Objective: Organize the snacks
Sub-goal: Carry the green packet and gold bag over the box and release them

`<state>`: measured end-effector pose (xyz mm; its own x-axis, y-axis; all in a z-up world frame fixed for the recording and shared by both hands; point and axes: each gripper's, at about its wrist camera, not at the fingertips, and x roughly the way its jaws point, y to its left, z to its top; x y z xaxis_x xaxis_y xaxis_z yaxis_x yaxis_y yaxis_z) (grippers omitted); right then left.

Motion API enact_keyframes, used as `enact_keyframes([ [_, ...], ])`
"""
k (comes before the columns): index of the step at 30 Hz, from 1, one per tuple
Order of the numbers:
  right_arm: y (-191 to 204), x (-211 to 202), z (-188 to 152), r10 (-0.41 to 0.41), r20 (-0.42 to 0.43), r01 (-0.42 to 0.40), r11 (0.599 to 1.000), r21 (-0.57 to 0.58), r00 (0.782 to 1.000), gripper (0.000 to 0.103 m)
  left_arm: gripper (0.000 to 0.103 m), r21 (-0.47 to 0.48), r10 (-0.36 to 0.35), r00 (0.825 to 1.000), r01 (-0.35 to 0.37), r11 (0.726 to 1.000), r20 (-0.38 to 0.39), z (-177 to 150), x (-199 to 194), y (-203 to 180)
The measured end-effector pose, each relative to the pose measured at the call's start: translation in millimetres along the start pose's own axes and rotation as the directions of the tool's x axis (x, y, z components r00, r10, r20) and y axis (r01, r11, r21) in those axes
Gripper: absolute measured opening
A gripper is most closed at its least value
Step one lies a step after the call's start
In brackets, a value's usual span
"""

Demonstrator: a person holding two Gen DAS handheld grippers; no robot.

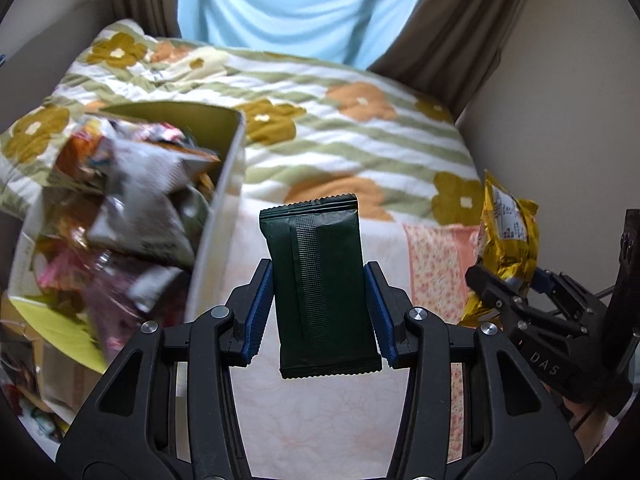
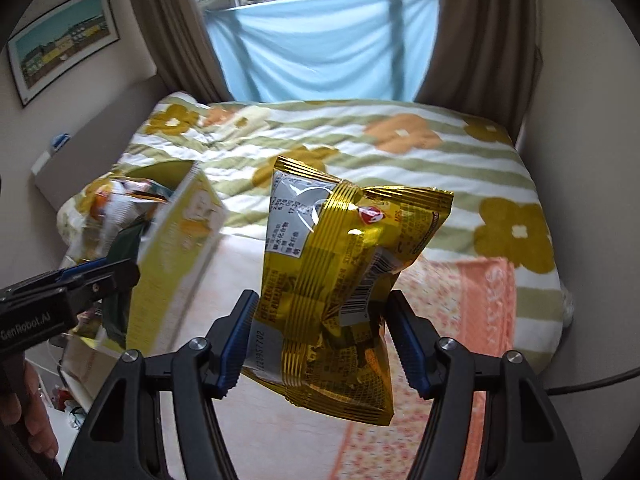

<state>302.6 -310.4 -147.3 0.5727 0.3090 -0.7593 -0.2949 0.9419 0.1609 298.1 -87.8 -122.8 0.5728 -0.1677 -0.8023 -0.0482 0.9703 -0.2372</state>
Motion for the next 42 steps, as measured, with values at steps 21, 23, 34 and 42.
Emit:
enact_keyframes([
  [21, 230, 43, 42, 0.116, 0.007, -0.115, 0.992, -0.049, 0.993, 0.060, 0.041, -0.009, 0.004, 1.000, -0.005, 1.000, -0.024, 34, -39, 236],
  [23, 244, 52, 41, 0.107, -0.006, -0.107, 0.994, -0.032, 0.994, 0.060, 0.041, 0.011, 0.004, 0.999, -0.004, 1.000, -0.048, 33, -32, 251],
  [34, 280, 67, 36, 0.048, -0.058, -0.048, 0.999, 0.010, 0.997, 0.060, 0.057, 0.125, -0.024, 0.990, 0.042, 0.991, -0.137, 20, -6, 277],
  [42, 275, 60, 34, 0.036, -0.067, -0.034, 0.999, 0.033, 0.997, 0.060, 0.103, 0.129, -0.055, 0.994, 0.067, 0.989, -0.092, 21, -29, 292],
])
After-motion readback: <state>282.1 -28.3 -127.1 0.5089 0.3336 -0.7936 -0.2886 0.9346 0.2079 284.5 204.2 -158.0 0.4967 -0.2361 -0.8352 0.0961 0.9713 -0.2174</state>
